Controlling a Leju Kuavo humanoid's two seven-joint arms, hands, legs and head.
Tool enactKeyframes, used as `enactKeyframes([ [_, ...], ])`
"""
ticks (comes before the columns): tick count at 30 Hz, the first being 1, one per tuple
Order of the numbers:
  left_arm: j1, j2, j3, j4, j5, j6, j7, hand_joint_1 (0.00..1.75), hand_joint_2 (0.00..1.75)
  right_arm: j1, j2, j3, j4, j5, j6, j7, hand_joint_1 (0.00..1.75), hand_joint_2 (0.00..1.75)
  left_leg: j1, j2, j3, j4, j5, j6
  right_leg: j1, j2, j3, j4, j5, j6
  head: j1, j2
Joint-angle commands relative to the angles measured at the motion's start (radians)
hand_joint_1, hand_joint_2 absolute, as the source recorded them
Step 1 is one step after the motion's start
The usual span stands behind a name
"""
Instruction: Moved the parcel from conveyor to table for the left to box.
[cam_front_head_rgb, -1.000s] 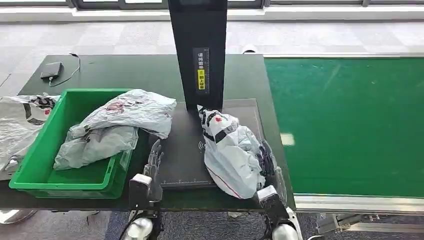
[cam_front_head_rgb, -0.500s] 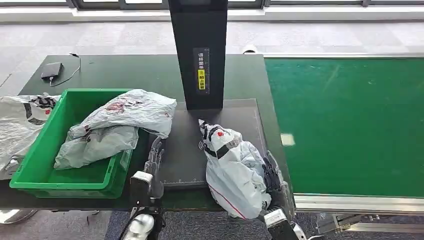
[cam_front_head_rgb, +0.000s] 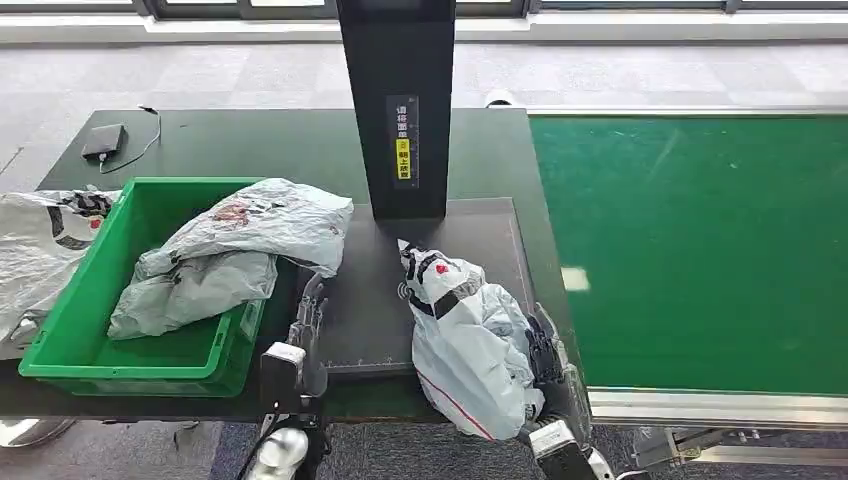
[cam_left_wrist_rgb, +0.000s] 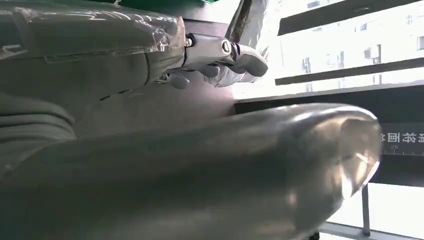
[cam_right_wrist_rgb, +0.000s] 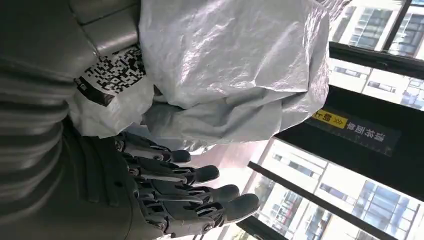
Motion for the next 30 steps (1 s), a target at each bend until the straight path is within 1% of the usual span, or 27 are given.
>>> enactKeyframes([
  [1,-0.028,0.010,-0.016,0.036,0.001,0.010,0.005,0.00,0.00,-0.018,-0.028,0.038,0.005,-0.003,0.009,0.003,0.00,1.75,0.000,0.000,0.001,-0.001,0.000,0.000,0.000,0.000,0.001,-0.001,0.000,0.000,0.000,0.000],
  [5,-0.028,0.010,-0.016,0.036,0.001,0.010,0.005,0.00,0.00,-0.018,-0.028,0.038,0.005,-0.003,0.009,0.003,0.00,1.75,-0.001,0.000,0.003,-0.003,0.001,0.001,0.000,0.000,0.003,-0.002,0.001,0.000,0.000,0.000],
  [8,-0.028,0.010,-0.016,0.036,0.001,0.010,0.005,0.00,0.00,-0.018,-0.028,0.038,0.005,-0.003,0.009,0.003,0.00,1.75,0.000,0.000,0.001,-0.001,0.000,0.001,0.000,0.000,0.001,-0.001,0.000,0.000,0.000,0.000],
  [10,-0.028,0.010,-0.016,0.036,0.001,0.010,0.005,0.00,0.00,-0.018,-0.028,0.038,0.005,-0.003,0.009,0.003,0.00,1.75,-0.001,0.000,0.003,-0.003,0.001,0.001,0.000,0.000,0.003,-0.003,0.001,0.000,0.000,0.000],
  [12,-0.028,0.010,-0.016,0.036,0.001,0.010,0.005,0.00,0.00,-0.018,-0.028,0.038,0.005,-0.003,0.009,0.003,0.00,1.75,0.000,0.000,0.001,-0.001,0.000,0.001,0.000,0.000,0.001,-0.001,0.000,0.000,0.000,0.000],
  [13,-0.028,0.010,-0.018,0.036,0.000,0.013,0.007,0.00,0.00,-0.015,-0.018,0.018,0.007,0.012,0.009,0.003,0.00,1.75,0.000,0.000,0.002,-0.002,0.001,0.001,0.000,0.000,0.002,-0.002,0.001,0.000,0.000,0.000],
  [16,-0.029,0.010,-0.018,0.036,-0.001,0.013,0.007,0.00,0.00,-0.016,-0.019,0.016,0.006,0.011,0.010,0.003,0.00,1.75,0.000,0.000,0.001,-0.001,0.000,0.000,0.000,0.000,0.001,-0.001,0.000,0.000,0.000,0.000],
  [24,-0.029,0.010,-0.018,0.036,-0.001,0.013,0.007,0.00,0.00,-0.016,-0.019,0.016,0.006,0.011,0.010,0.003,0.00,1.75,-0.001,0.000,0.003,-0.003,0.001,0.001,0.000,0.000,0.003,-0.002,0.001,0.000,0.000,0.000],
  [28,-0.035,0.018,-0.030,0.060,-0.018,0.025,0.024,0.00,0.00,-0.009,-0.012,-0.025,-0.012,-0.004,0.028,0.003,0.00,1.75,-0.001,0.000,0.002,-0.002,0.001,0.001,0.000,0.000,0.002,-0.001,0.000,0.000,0.000,0.000],
  [30,-0.046,0.027,-0.057,0.084,-0.072,0.050,0.015,0.00,0.00,-0.007,-0.006,-0.046,-0.015,-0.008,0.038,0.003,0.00,1.75,-0.001,-0.001,0.003,-0.003,0.001,0.001,-0.001,-0.001,0.003,-0.003,0.001,0.000,0.000,0.000],
])
